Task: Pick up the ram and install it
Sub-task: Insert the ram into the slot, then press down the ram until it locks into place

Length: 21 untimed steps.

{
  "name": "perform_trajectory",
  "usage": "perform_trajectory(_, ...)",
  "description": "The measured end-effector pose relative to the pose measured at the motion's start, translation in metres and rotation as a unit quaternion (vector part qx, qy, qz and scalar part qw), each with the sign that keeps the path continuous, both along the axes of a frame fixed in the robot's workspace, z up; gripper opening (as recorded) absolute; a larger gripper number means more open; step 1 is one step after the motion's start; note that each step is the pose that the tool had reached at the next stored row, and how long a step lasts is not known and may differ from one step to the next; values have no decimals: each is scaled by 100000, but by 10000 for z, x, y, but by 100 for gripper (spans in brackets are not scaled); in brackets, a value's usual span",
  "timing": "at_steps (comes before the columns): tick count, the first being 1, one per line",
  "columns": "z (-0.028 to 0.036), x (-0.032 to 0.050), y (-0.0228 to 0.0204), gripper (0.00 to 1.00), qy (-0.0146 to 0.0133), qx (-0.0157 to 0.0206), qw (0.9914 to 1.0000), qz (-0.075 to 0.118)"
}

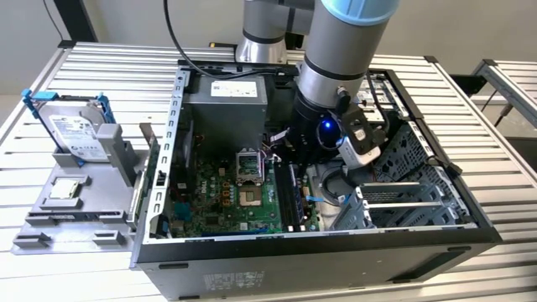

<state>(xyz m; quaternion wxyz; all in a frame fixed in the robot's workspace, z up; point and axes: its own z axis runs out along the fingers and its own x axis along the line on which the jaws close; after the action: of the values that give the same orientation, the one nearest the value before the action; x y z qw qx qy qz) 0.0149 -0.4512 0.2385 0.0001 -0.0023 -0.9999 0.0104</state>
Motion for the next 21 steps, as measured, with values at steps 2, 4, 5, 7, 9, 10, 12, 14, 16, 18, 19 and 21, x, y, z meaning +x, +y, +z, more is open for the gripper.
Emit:
perform_trajectory(2, 0, 0, 0, 0, 0, -1, 100000, 25)
perform_trajectory(4, 0, 0, 0, 0, 0, -4, 100000, 53)
perform_trajectory(5, 0, 0, 0, 0, -1, -2, 100000, 63)
perform_trajectory(7, 0, 0, 0, 0, 0, -3, 100000, 87)
perform_trajectory(9, 0, 0, 0, 0, 0, -4, 100000, 111)
perform_trajectory(10, 0, 0, 0, 0, 1, -4, 100000, 123)
perform_trajectory(12, 0, 0, 0, 0, -1, -5, 100000, 148)
perform_trajectory(14, 0, 0, 0, 0, 0, -7, 99996, 946)
perform_trajectory(16, 0, 0, 0, 0, 1, -7, 99962, 2757)
perform_trajectory(18, 0, 0, 0, 0, -1, -21, 99895, 4579)
perform_trajectory(19, 0, 0, -1, 0, 2, -31, 99850, 5483)
perform_trajectory(21, 0, 0, 0, 0, 1, -27, 99735, 7273)
